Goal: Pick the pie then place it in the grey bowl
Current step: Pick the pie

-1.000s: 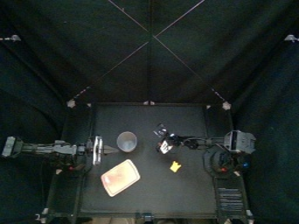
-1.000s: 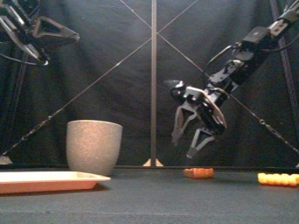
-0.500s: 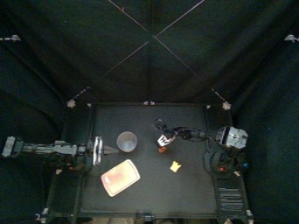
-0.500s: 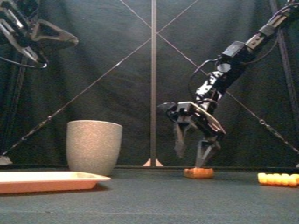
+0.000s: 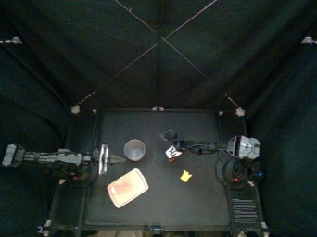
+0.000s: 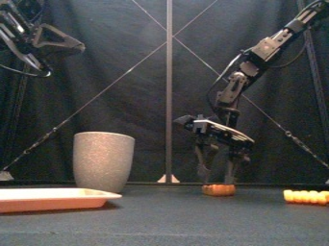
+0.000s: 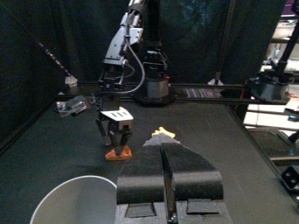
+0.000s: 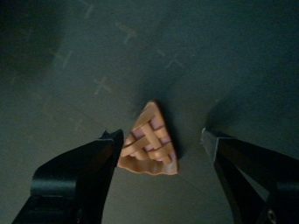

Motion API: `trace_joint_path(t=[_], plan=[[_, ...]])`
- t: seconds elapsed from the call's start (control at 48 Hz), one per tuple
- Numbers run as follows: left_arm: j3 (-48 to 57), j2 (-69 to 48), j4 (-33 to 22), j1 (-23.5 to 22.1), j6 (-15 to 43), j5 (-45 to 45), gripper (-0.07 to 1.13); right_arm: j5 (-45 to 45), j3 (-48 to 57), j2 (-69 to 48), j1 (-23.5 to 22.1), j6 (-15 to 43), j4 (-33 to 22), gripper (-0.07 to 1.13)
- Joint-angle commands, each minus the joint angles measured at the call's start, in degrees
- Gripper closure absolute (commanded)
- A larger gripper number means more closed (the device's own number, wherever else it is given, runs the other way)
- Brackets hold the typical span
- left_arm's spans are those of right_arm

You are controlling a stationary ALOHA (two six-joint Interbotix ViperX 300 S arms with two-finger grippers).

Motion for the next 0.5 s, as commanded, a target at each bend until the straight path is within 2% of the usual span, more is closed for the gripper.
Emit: trace_joint_path(t=[0.021, 0.312, 0.375, 0.5], plan=[[-0.7, 0.4, 0.0, 0.4, 0.1, -0.2, 1.09, -0.1, -0.9, -0.4, 0.6, 0.6, -0.4, 0.02], [-0.6, 0.3, 0.0, 0.4, 0.1, -0.2, 1.09, 1.6, -2.2, 2.1, 0.8, 1.0, -0.5, 0.04], [-0.5, 0.3, 0.0, 0.4, 0.1, -0.2, 1.09, 2.3, -2.7, 2.1, 0.8, 0.9, -0.7, 0.09], [-0.4, 0.3, 0.0, 0.4, 0.1, -0.2, 1.09, 3.3, -4.0, 2.0, 1.1, 0.7, -0.9, 0.26]])
